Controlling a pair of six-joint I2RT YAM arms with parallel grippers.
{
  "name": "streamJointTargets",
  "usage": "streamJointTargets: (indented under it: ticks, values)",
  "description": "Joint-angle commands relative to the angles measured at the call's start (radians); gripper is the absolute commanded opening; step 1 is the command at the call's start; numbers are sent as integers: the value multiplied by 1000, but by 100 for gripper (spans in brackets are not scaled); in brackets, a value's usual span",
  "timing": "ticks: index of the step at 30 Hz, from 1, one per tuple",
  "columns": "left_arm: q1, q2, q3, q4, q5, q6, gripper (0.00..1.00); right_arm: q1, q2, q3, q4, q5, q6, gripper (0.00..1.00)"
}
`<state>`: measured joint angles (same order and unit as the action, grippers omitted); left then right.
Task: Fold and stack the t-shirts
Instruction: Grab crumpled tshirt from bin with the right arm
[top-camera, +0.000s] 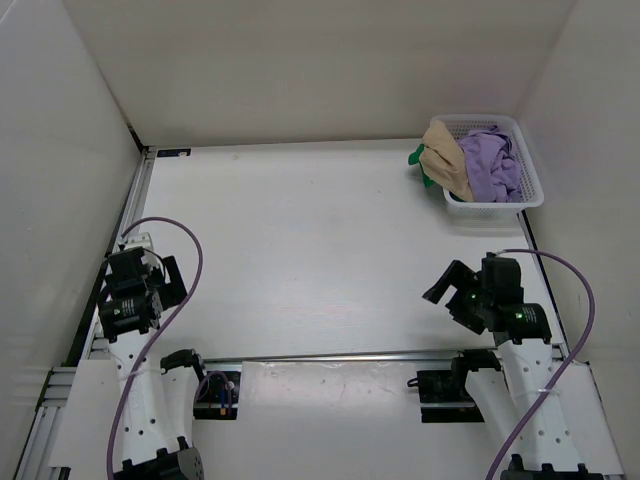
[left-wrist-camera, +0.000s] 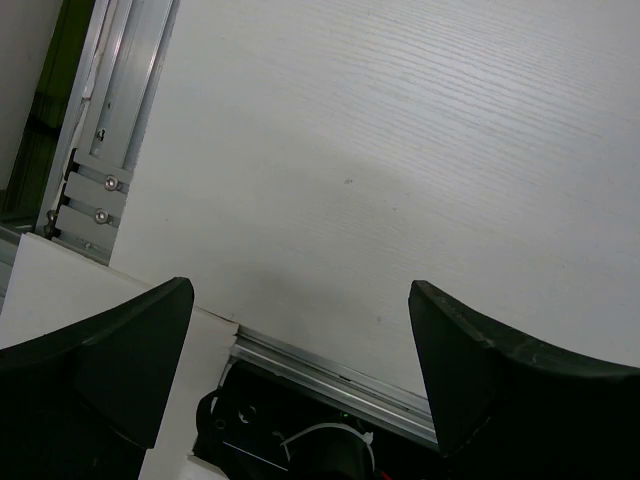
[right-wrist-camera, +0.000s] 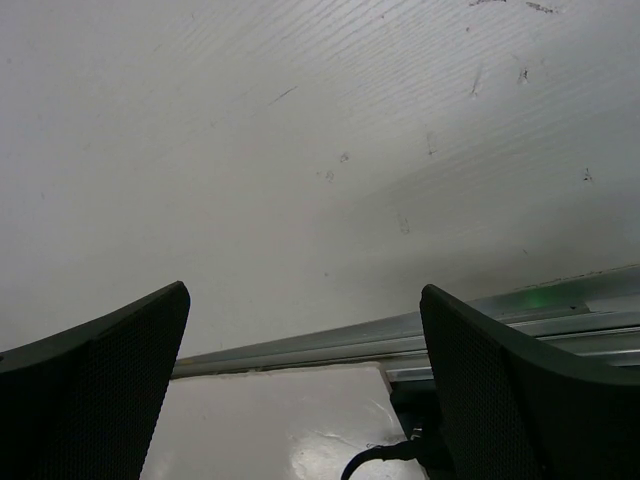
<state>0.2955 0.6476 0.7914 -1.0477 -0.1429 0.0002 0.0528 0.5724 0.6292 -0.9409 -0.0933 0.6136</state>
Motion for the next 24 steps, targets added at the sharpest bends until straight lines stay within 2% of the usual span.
streamJointTargets:
  ticks: [1,4,6,10,11,13,14,15,16,17,18,19,20,22,24]
  values:
    - [7,7,26,8,2,0,100,2,-5,0,-2,0,14,100]
    - [7,29,141,-1,-136,0,100,2,6,58,-2,12,-18,100]
    - [7,41,208,29,-156,0,100,2,33,143,7,12,-61,100]
    - [7,60,311,60,11,0,100,2,142,364,106,59,-113,100]
    - [7,73,336,60,79,0,100,2,221,419,152,81,-130,100]
    - [7,98,396,60,121,0,100,2,323,536,185,148,-144,100]
    - [7,107,410,72,144,0,100,2,449,678,185,168,-153,100]
    - [7,130,423,72,144,0,100,2,521,760,176,184,-153,100]
    - [7,142,448,72,155,0,100,-8,669,843,160,204,-163,100]
    - [7,155,457,72,155,0,100,-8,741,1006,125,271,-163,100]
    - [7,177,468,72,155,0,100,-22,885,1082,114,302,-163,100]
    - [7,178,468,72,145,0,100,-22,955,1157,100,326,-163,100]
    - [7,194,468,72,144,0,100,-37,1027,1310,67,357,-172,100]
    - [7,210,456,72,125,0,100,-68,1229,1449,39,443,-150,100]
    - [7,242,445,61,124,0,100,-114,1392,1593,39,452,-100,100]
